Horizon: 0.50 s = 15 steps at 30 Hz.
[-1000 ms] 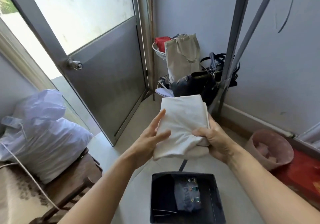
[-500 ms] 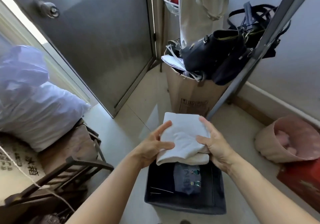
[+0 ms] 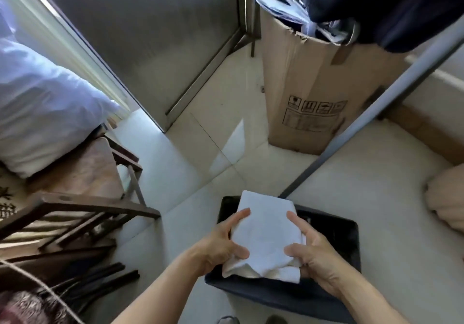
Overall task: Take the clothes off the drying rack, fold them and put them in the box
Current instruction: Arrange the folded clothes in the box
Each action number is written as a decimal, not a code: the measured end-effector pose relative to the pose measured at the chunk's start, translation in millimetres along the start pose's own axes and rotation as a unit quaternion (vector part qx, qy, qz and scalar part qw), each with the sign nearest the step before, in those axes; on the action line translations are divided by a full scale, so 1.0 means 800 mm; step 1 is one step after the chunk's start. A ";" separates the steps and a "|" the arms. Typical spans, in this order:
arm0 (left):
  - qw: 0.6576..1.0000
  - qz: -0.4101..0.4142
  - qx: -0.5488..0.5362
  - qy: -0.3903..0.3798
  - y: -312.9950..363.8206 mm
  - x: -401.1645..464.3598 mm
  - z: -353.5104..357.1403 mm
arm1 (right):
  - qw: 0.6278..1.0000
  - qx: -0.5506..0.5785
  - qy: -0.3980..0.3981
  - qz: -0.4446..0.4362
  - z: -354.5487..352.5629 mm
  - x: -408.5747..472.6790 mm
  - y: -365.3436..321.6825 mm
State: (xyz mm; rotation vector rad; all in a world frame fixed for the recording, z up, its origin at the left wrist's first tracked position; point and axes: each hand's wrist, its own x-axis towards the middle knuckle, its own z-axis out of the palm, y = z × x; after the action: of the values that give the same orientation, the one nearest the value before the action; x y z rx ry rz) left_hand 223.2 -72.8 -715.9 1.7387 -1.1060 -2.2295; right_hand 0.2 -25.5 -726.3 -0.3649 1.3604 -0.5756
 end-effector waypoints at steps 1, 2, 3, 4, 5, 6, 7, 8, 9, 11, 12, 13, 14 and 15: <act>1.000 -0.014 0.013 0.000 -0.018 0.014 0.000 | 1.000 -0.005 0.003 0.016 -0.002 0.014 0.017; 0.999 -0.028 0.028 -0.001 -0.036 0.027 0.000 | 1.000 -0.012 0.005 0.029 -0.003 0.028 0.034; 0.998 -0.042 0.045 -0.001 -0.056 0.040 -0.001 | 0.999 -0.017 0.009 0.038 -0.003 0.042 0.051; 0.997 -0.055 0.061 -0.004 -0.073 0.051 -0.002 | 0.999 -0.023 0.012 0.044 -0.003 0.055 0.067; 0.995 -0.069 0.074 -0.005 -0.089 0.062 -0.004 | 0.998 -0.023 0.013 0.051 -0.004 0.069 0.082; 0.993 -0.083 0.081 -0.003 -0.104 0.074 -0.006 | 0.998 -0.024 0.015 0.056 -0.005 0.085 0.097; 0.992 -0.094 0.088 0.002 -0.119 0.086 -0.009 | 0.998 -0.027 0.013 0.060 -0.005 0.100 0.110; 0.990 -0.102 0.095 0.008 -0.131 0.098 -0.012 | 0.998 -0.032 0.010 0.059 -0.005 0.117 0.123; 0.989 -0.102 0.106 0.012 -0.142 0.109 -0.014 | 0.998 -0.039 0.007 0.057 -0.004 0.133 0.135; 0.989 -0.090 0.110 0.024 -0.167 0.135 -0.022 | 0.997 -0.064 0.004 0.031 -0.004 0.163 0.154; 0.991 -0.082 0.104 0.031 -0.176 0.148 -0.026 | 0.997 -0.081 0.002 0.013 -0.004 0.177 0.162; 0.991 -0.068 0.105 0.041 -0.184 0.162 -0.029 | 0.996 -0.093 0.002 -0.004 -0.002 0.188 0.166; 0.992 -0.060 0.101 0.052 -0.192 0.175 -0.033 | 0.994 -0.102 0.003 -0.024 0.000 0.200 0.169; 0.992 -0.042 0.102 0.065 -0.194 0.187 -0.035 | 0.992 -0.113 0.009 -0.047 0.002 0.210 0.170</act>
State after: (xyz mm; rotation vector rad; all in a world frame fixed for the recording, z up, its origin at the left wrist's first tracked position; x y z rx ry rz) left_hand 249.9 -46.5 -930.3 2.0148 -1.2917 -2.0753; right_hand 42.9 -13.3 -937.6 -0.6106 1.4356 -0.5047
